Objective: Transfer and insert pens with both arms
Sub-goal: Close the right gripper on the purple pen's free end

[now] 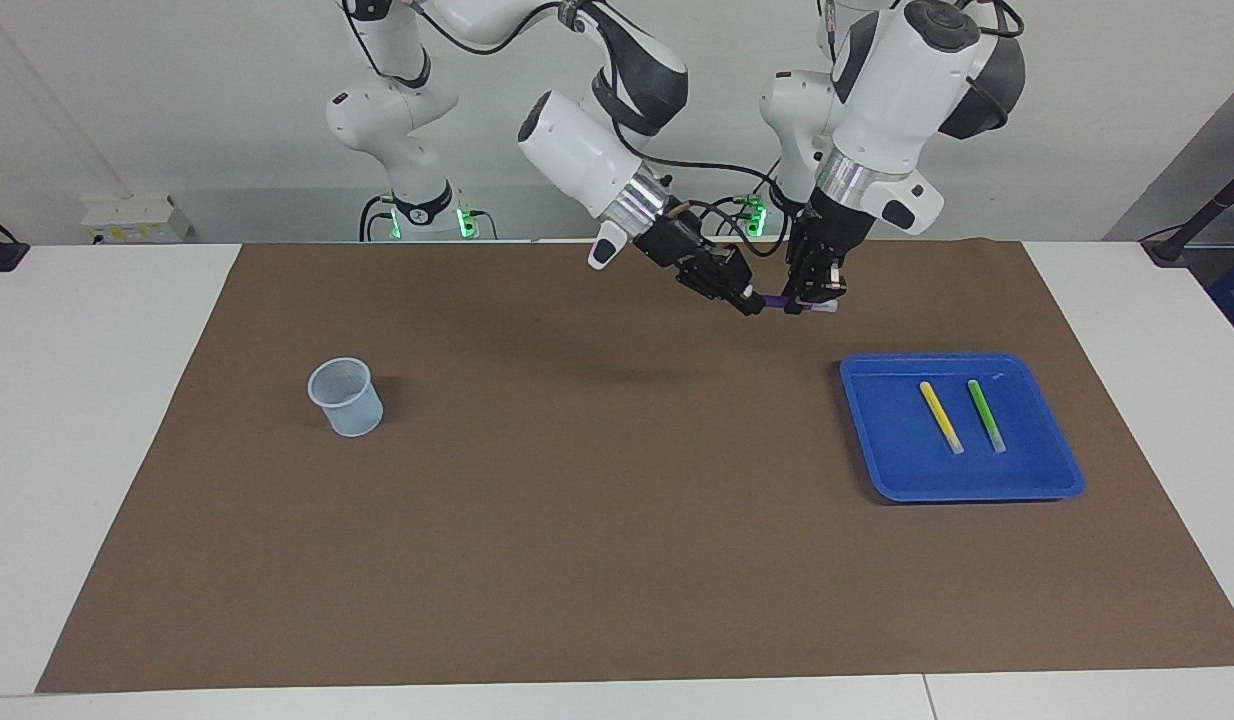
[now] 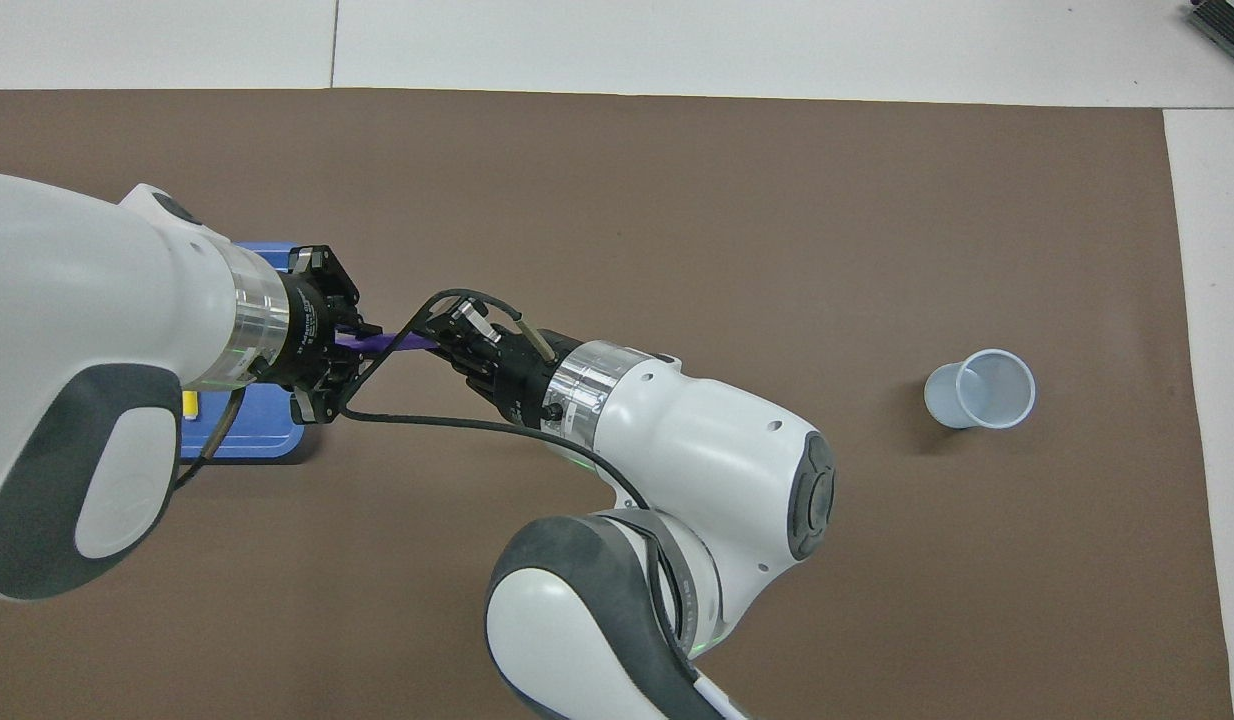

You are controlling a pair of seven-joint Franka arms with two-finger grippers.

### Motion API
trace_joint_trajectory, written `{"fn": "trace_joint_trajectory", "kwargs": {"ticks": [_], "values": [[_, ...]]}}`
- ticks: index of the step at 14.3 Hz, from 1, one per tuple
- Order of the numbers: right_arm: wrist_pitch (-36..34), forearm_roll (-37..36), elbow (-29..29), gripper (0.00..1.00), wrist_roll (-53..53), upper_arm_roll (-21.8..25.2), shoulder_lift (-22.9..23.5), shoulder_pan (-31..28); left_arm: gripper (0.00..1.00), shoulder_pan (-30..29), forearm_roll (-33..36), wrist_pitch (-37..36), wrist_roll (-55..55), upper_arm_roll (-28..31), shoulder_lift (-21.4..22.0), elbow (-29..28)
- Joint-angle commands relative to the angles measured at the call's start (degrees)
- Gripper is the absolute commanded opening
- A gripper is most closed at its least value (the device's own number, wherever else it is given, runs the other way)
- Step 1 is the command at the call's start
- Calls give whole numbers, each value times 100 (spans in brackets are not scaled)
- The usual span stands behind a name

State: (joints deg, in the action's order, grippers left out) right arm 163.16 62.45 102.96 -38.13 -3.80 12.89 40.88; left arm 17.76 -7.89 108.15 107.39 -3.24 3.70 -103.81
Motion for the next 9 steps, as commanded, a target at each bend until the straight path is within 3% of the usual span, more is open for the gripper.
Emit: {"fn": "trace_joint_trajectory", "kwargs": {"ticks": [1,5,7,8,9], "values": [[41,311,-66,0,69,-25,21,-18,0,96,85,-57,10,43,166,-139],[41,312,-75,0,87,-25,29,-18,2,96,86,-48,-60,43,157,-139],[41,312,-66,0,87,-25,29,-27,22,96,86,-48,-69,43,166,-148],[41,312,-66,0,87,-25,29,-27,38,96,86,-48,-121,43,166,-148],[41,312,-66,0,87,-25,21,-27,44,96,86,-48,-139,43,166,-148]]}}
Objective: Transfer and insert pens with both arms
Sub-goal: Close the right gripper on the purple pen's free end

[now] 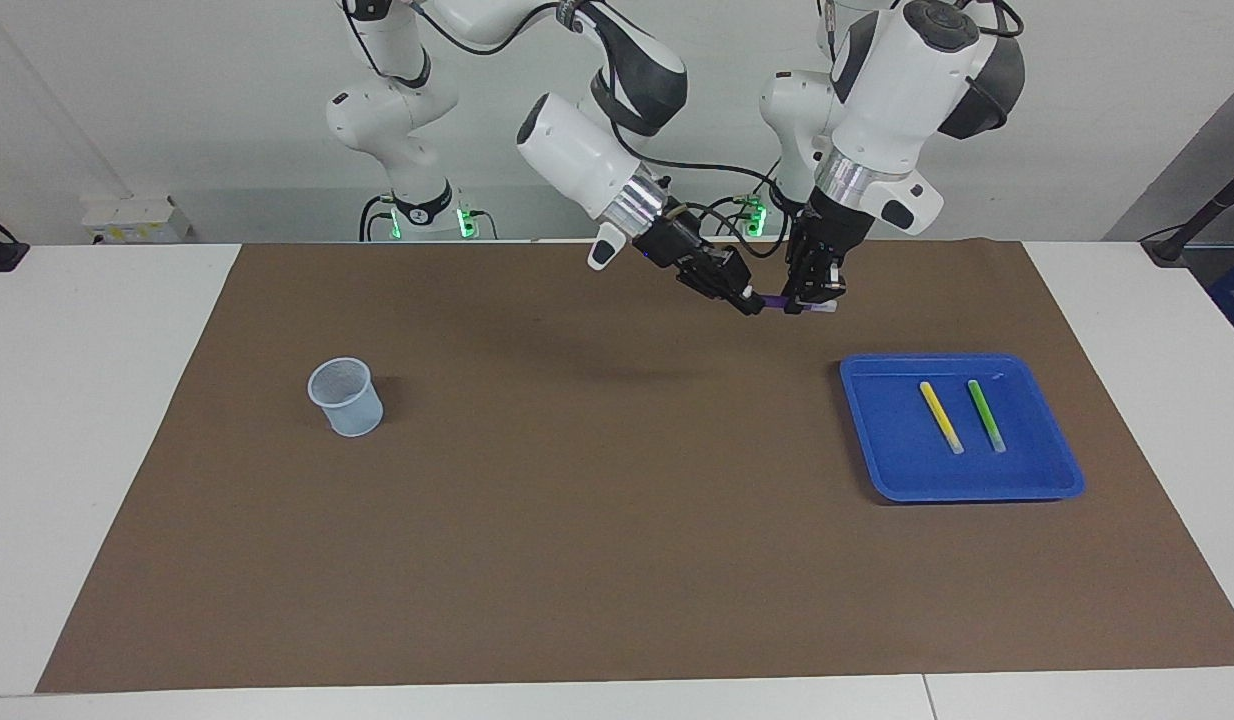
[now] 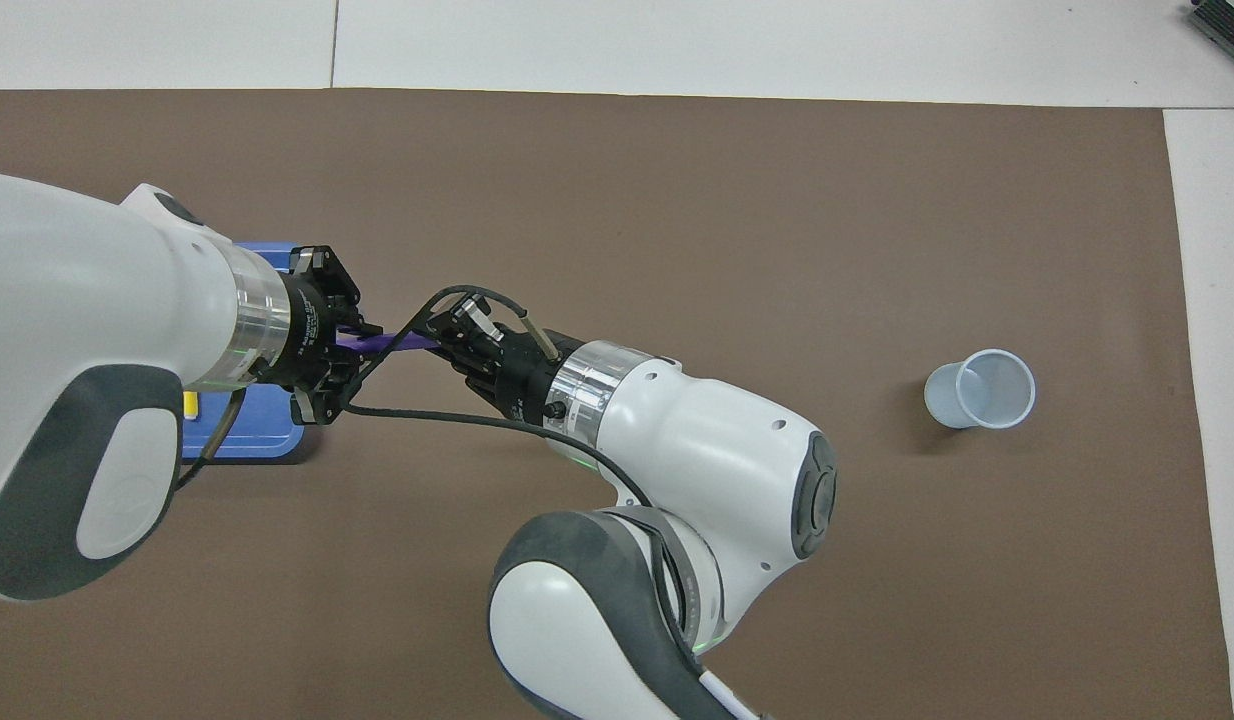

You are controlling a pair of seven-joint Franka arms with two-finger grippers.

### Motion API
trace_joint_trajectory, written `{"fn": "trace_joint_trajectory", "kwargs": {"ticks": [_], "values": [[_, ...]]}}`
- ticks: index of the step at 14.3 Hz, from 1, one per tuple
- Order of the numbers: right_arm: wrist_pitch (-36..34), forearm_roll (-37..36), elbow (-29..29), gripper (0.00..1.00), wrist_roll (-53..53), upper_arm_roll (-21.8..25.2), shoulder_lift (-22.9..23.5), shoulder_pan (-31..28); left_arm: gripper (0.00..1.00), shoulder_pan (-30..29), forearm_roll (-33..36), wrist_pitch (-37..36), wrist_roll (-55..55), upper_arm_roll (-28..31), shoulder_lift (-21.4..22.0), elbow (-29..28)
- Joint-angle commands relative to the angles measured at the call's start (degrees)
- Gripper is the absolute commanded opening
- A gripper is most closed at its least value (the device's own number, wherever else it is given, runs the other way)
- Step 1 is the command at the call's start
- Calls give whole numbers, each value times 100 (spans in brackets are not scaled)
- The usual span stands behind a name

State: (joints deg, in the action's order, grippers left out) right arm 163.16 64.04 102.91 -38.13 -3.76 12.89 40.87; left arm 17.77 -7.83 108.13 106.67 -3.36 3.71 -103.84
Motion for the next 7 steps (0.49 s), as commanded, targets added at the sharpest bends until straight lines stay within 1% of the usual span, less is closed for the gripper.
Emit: {"fn": "trace_joint_trajectory", "kwargs": {"ticks": [1,2,4,6,7], "values": [[32,153,-61,0,86,-28,21,-27,55,95,80,-46,-59,55,165,-145],[32,153,-61,0,86,-28,21,-27,58,104,80,-46,-58,55,165,-145],[23,153,-61,0,86,-28,21,-27,72,104,80,-46,-58,55,174,-145],[14,153,-52,0,86,-28,21,-35,81,104,80,-38,-58,55,174,-154],[14,153,-52,0,86,-28,21,-35,83,95,80,-29,-67,55,200,-171]]}}
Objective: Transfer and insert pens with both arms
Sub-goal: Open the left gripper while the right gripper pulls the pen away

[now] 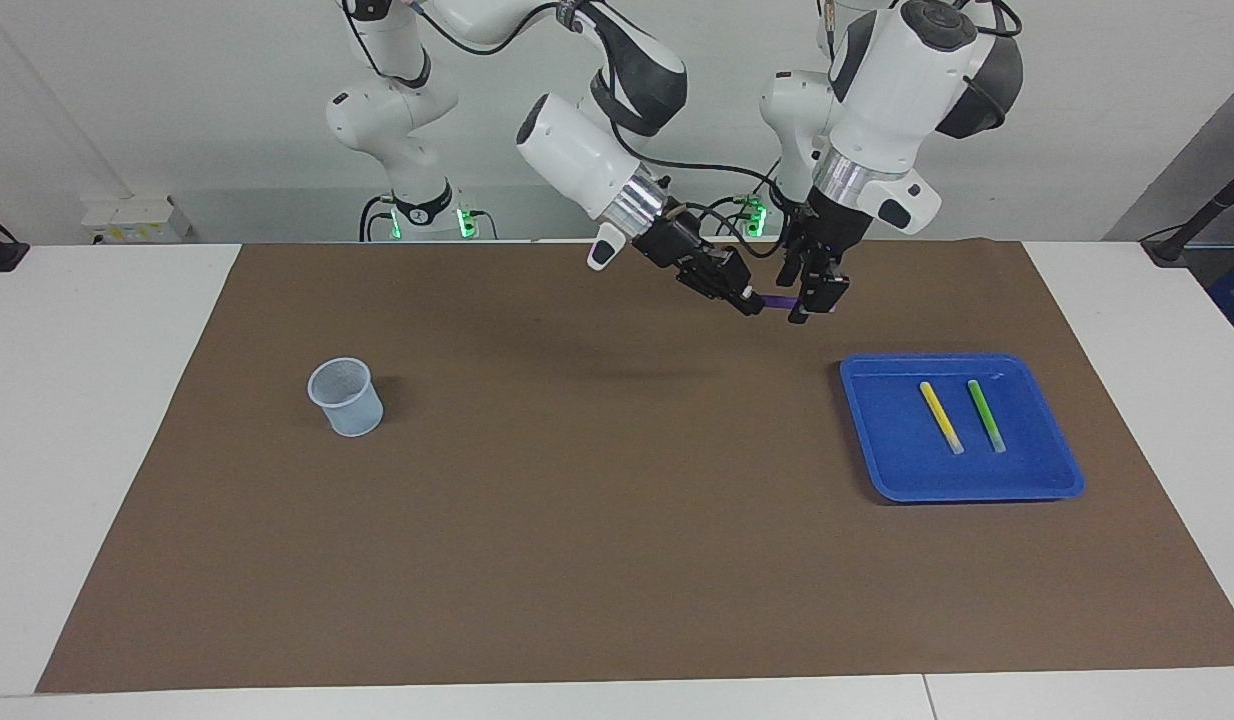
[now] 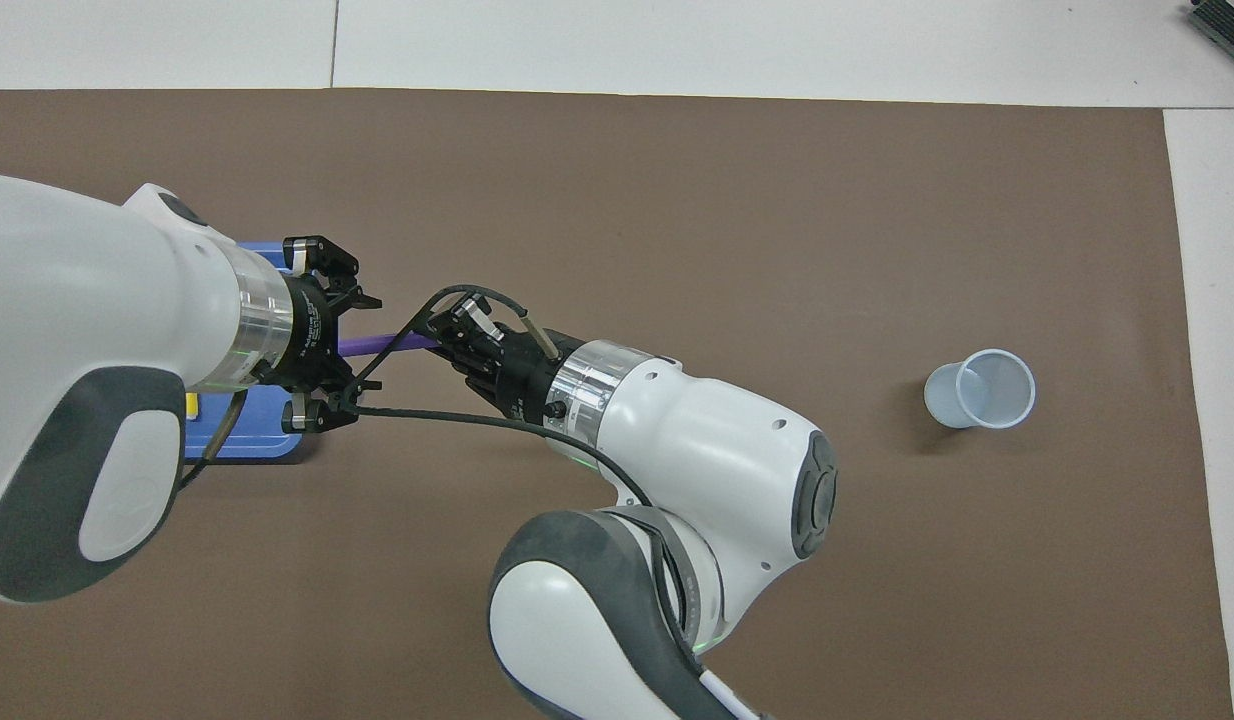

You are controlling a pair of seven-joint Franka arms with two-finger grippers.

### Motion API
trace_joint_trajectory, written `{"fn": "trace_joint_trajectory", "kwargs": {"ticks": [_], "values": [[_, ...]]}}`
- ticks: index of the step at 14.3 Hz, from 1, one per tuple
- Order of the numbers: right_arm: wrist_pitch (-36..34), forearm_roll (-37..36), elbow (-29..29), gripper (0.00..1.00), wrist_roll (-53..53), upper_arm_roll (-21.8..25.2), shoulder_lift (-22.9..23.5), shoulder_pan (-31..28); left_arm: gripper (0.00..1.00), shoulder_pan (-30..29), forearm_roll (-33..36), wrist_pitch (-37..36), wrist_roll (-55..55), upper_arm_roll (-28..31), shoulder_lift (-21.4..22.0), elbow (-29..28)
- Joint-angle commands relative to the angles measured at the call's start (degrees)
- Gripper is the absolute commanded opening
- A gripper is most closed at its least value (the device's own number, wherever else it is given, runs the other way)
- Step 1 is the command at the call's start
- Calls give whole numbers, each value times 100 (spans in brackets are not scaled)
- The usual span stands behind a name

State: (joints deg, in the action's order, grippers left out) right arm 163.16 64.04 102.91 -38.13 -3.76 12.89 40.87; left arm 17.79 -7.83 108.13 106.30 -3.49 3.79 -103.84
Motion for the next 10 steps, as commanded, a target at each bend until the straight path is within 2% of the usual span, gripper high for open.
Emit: {"fn": "trace_joint_trajectory", "kwargs": {"ticks": [1,3,7,10], "values": [[14,153,-52,0,95,-28,21,-27,83,93,80,-29,-109,68,192,-189],[-108,118,10,0,427,-19,-14,-62,83,93,80,-55,-643,68,244,-268],[-915,39,229,0,1280,24,-146,-334,83,23,71,-230,-2382,77,447,-532],[-1451,-416,484,0,1833,33,-313,-588,83,-64,45,-512,-3412,156,482,-541]]}}
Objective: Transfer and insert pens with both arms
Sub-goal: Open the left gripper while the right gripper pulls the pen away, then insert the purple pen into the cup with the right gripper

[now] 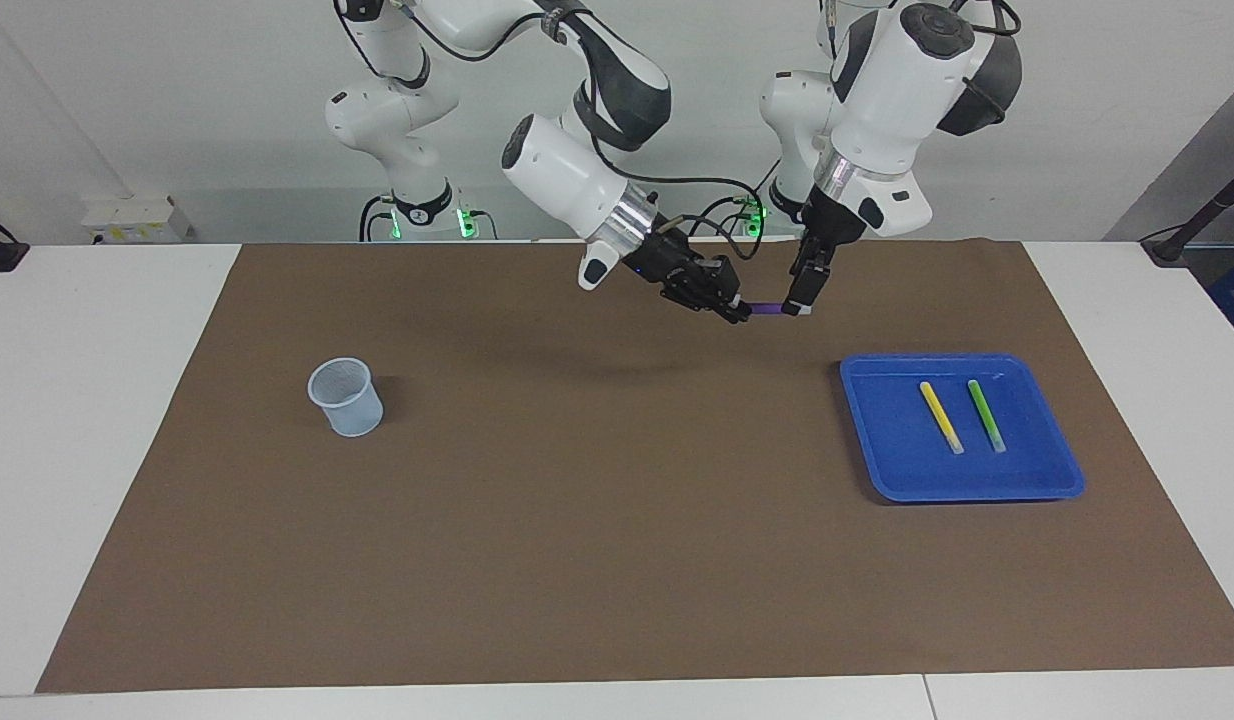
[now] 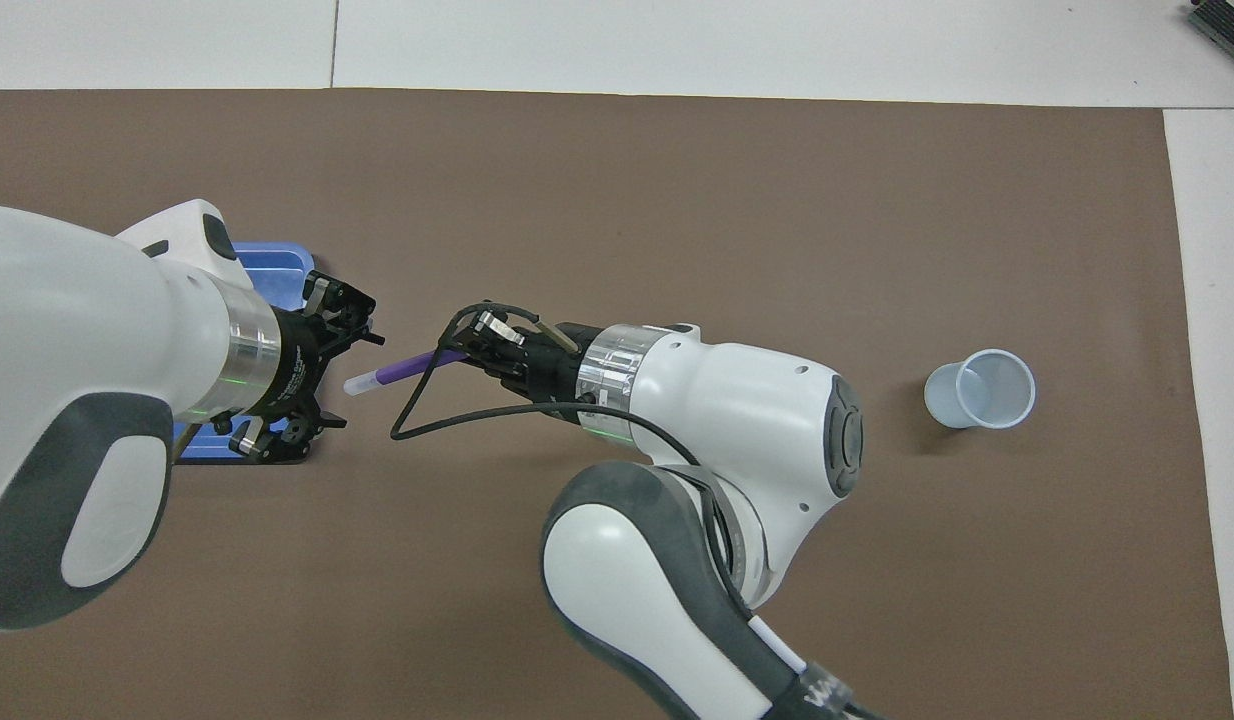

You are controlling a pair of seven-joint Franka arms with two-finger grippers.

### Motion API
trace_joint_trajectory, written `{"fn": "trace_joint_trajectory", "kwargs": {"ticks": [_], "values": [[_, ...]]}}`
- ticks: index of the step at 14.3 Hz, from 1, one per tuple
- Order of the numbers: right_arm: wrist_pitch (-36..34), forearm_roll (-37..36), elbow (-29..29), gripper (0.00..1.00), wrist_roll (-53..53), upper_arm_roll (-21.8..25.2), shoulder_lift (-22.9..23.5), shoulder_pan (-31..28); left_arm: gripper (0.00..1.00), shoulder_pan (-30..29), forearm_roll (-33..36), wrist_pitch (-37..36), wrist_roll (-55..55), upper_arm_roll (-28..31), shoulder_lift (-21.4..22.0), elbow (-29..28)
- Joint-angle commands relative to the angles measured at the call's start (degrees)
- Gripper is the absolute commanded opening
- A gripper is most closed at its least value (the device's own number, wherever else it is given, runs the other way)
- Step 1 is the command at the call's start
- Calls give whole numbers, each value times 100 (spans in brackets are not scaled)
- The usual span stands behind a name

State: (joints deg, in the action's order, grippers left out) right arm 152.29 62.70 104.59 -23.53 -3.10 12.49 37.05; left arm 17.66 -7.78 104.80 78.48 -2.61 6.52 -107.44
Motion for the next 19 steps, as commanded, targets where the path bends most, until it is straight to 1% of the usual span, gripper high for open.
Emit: {"fn": "trace_joint_trajectory", "kwargs": {"ticks": [1,2,4,5,9,12,14,16,18,19], "values": [[-715,-537,334,0,497,-33,-291,-389,83,-156,22,-301,-989,68,209,-172],[-1092,-940,352,0,603,-24,-317,-574,83,-210,4,-398,-1384,68,218,-172],[-1997,-2072,326,0,909,-33,-361,-1004,83,-420,4,-539,-2279,68,253,-207],[-2402,-2513,299,0,1155,-42,-396,-1189,83,-534,4,-626,-2815,77,297,-259],[-3738,-4122,212,0,2122,-42,-659,-1857,82,-1184,4,-636,-4784,77,473,-576],[-4697,-5132,-26,0,2938,-42,-949,-2254,82,-1773,-5,-540,-6192,77,526,-734],[-5006,-5880,-114,0,3641,-33,-1099,-2412,82,-1976,-5,-382,-6695,77,526,-866],[-5051,-6539,-114,0,4668,-33,-1143,-2553,82,-2082,-5,-66,-7082,77,517,-1102],[-4850,-7155,-79,0,5539,-42,-1135,-2684,82,-2249,-5,154,-7415,77,464,-1244],[-4579,-7367,-9,0,5882,-42,-1135,-2746,82,-2310,-5,233,-7600,77,421,-1288]]}}
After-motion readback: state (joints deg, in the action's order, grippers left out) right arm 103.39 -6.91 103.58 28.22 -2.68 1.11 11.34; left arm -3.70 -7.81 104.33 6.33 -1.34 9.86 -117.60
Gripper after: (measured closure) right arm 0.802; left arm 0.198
